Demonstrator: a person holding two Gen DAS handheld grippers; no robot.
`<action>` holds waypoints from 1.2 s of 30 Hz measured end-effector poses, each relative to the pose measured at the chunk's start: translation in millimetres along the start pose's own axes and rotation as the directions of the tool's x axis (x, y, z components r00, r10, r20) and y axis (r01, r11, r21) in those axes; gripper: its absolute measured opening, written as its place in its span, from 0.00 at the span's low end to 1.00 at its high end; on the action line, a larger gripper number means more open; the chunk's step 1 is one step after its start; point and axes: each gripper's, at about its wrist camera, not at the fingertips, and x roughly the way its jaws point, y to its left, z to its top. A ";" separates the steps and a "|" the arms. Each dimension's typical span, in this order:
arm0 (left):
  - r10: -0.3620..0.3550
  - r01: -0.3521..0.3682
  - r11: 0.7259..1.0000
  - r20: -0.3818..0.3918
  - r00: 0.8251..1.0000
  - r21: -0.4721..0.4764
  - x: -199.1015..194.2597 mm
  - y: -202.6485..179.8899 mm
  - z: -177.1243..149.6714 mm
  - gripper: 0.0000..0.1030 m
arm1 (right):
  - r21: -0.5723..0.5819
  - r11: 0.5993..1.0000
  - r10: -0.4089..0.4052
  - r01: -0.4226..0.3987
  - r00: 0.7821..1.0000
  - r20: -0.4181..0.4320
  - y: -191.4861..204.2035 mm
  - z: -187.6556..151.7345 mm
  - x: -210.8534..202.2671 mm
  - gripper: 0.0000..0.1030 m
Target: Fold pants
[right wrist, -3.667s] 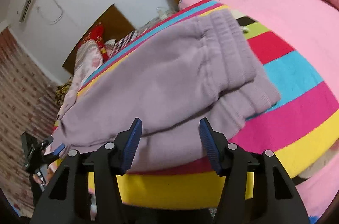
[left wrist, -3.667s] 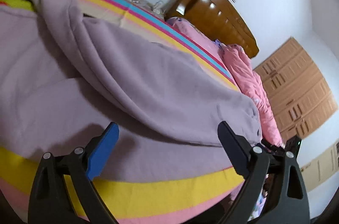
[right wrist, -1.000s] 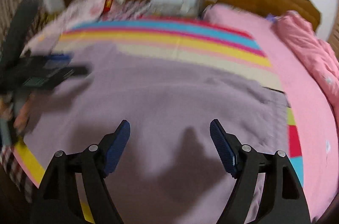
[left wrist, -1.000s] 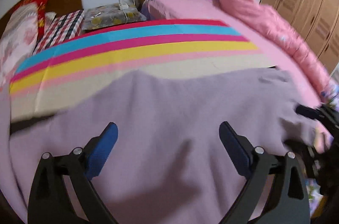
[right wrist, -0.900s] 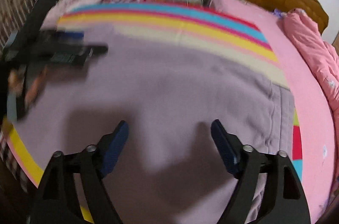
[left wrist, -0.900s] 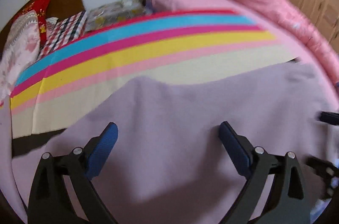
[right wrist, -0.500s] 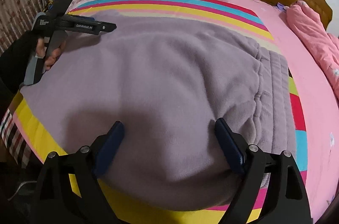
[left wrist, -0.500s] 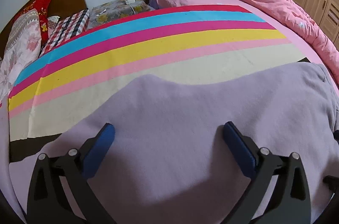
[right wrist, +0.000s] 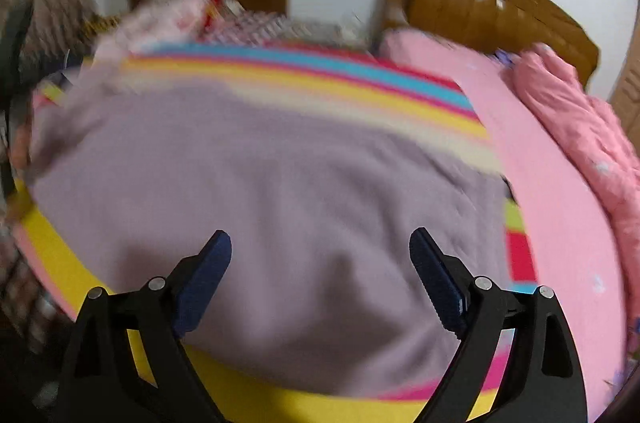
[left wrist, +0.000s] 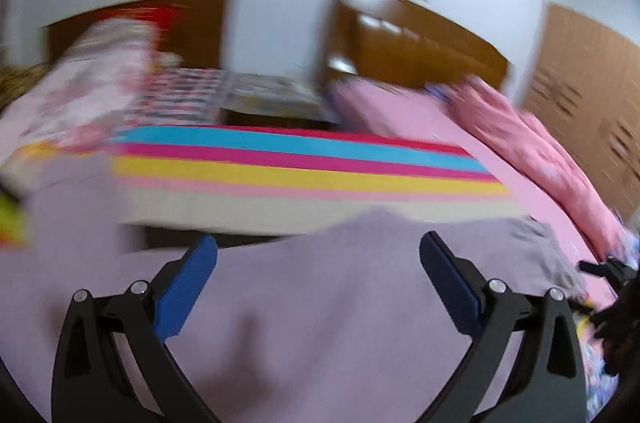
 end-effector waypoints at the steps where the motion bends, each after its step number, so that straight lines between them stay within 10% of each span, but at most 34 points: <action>1: 0.089 -0.089 0.995 0.000 0.996 -0.054 -17.7 42.0 -9.5 0.98 | -0.010 0.999 0.048 -0.047 0.999 0.021 9.8 11.2 -0.6 0.85; 6: 0.355 -0.355 0.843 -0.079 0.932 -0.404 -91.9 206.0 -70.3 0.97 | -0.286 0.913 0.317 -0.291 0.947 0.048 122.5 94.2 27.0 0.85; 8: 0.379 -0.349 0.747 -0.069 0.923 -0.565 -123.1 251.6 -99.7 0.97 | -0.392 0.811 0.472 -0.435 0.882 -0.002 186.8 131.0 48.6 0.84; 14: 0.394 -0.344 0.657 -0.082 0.915 -0.671 -135.5 300.5 -128.3 0.93 | -0.509 0.501 0.652 -0.700 0.692 -0.310 405.2 216.7 149.8 0.69; 20: 0.397 -0.378 0.666 -0.123 0.909 -0.643 -121.8 340.6 -121.4 0.83 | -0.559 0.385 0.578 -0.734 0.664 -0.474 560.1 237.0 217.3 0.61; 28: 0.410 -0.418 0.686 -0.159 0.898 -0.596 -98.1 359.8 -126.1 0.79 | -0.568 0.289 0.540 -0.771 0.621 -0.569 627.6 224.4 241.3 0.49; 30: 0.427 -0.440 0.698 -0.166 0.889 -0.564 -96.4 355.5 -125.6 0.65 | -0.562 0.277 0.549 -0.780 0.608 -0.574 625.6 216.7 242.6 0.28; 32: 0.431 -0.437 0.721 -0.146 0.891 -0.538 -99.5 349.3 -121.8 0.10 | -0.576 0.267 0.571 -0.772 0.608 -0.551 619.6 214.9 237.6 0.13; 36: 0.485 -0.458 0.770 -0.060 0.873 -0.443 -116.6 323.7 -91.0 0.10 | -0.602 0.288 0.646 -0.745 0.615 -0.452 603.9 230.1 217.2 0.10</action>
